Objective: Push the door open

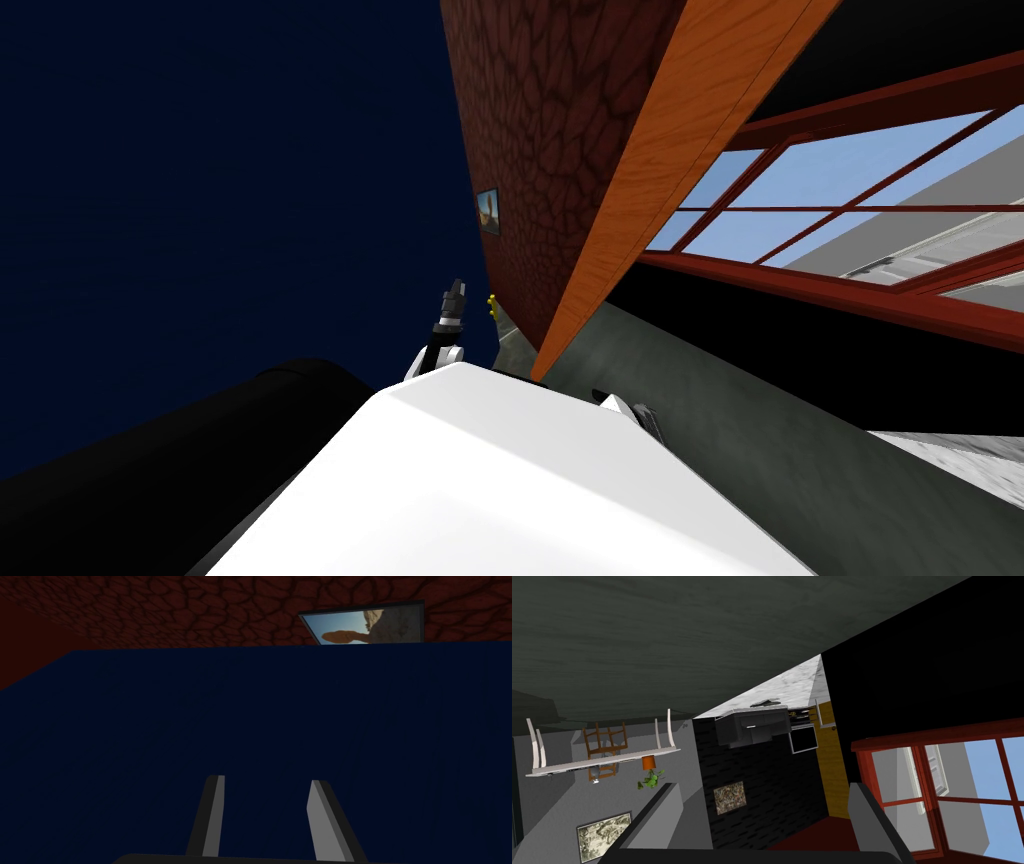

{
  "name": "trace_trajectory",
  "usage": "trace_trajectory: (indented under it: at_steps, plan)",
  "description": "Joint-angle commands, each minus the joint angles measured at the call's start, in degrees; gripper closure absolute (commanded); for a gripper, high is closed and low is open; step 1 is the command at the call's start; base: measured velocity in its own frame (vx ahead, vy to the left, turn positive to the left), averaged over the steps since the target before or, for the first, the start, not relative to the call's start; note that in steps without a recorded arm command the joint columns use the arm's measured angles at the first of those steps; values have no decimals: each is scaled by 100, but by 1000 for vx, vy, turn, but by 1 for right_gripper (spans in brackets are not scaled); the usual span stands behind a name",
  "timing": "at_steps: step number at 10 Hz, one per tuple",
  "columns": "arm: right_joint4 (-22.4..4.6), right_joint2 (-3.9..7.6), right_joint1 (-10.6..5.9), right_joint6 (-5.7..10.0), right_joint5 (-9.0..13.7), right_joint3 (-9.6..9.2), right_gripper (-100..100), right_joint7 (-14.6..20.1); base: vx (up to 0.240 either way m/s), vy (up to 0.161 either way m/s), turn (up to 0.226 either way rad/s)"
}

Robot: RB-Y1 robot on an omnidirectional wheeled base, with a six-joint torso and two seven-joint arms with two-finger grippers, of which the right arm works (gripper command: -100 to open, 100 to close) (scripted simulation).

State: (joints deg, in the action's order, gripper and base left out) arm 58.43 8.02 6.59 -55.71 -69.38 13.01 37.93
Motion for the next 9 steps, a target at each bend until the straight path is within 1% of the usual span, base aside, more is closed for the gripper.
trace_trajectory:
  at_steps: [1,9]
  plan:
    - [-19,4,9,-13,5,-5,-100,25,3,9,-15]
    - [-19,4,9,-13,5,-5,-100,25,0,6,-2]
